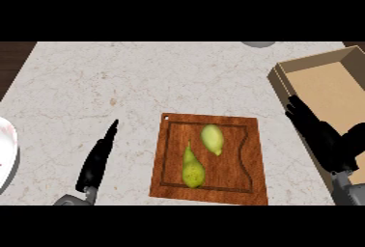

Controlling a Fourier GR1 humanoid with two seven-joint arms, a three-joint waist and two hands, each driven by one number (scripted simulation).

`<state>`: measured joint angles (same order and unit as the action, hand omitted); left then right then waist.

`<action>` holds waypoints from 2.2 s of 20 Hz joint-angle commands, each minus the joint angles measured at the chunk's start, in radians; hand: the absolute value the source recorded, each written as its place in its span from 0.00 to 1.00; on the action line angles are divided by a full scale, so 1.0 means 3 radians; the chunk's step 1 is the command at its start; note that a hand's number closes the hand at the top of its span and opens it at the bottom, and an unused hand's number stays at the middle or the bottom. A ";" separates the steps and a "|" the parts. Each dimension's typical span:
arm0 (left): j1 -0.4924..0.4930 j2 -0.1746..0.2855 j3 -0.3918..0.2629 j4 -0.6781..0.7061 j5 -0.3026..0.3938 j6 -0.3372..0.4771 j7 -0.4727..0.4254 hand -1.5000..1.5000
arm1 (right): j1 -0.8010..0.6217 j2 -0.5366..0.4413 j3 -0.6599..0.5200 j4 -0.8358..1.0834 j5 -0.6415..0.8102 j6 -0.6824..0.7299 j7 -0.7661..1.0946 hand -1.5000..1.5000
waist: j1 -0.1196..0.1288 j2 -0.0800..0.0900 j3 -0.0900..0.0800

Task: Pick the lemon from the cutting board and place it in the cardboard box

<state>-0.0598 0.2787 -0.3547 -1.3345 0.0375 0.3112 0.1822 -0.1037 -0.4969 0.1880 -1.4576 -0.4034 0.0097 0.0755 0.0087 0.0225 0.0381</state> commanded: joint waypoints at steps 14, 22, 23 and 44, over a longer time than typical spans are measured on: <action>-0.0187 -0.0032 0.0819 -0.0848 0.0820 -0.0152 -0.0254 0.50 | 0.0208 0.0977 -0.0804 0.0574 0.0778 -0.1003 -0.3502 0.00 | 0.0034 -0.0066 -0.0119; -0.0068 -0.0004 0.0840 -0.1032 0.0788 -0.0137 -0.0140 0.50 | 0.0593 -0.0020 -0.0419 0.0237 0.1638 -0.0804 -0.2790 0.00 | -0.0030 -0.0095 -0.0139; -0.0124 -0.0074 0.0791 -0.0912 0.0719 -0.0095 -0.0199 0.50 | 0.0613 -0.0135 -0.0397 0.0200 0.1687 -0.0716 -0.2742 0.00 | -0.0060 -0.0084 -0.0138; -0.0032 -0.0130 0.1114 -0.1154 0.0719 -0.0416 0.0036 0.50 | 0.1002 0.0363 0.0364 -0.1668 0.2834 -0.0467 -0.0579 0.00 | -0.0033 -0.0077 -0.0128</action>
<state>-0.0855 0.2486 -0.0391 -1.6735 0.2450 0.2195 0.1930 0.1978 -0.4208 0.2952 -1.9421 0.3885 -0.1419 -0.1708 -0.0020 -0.0012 -0.0006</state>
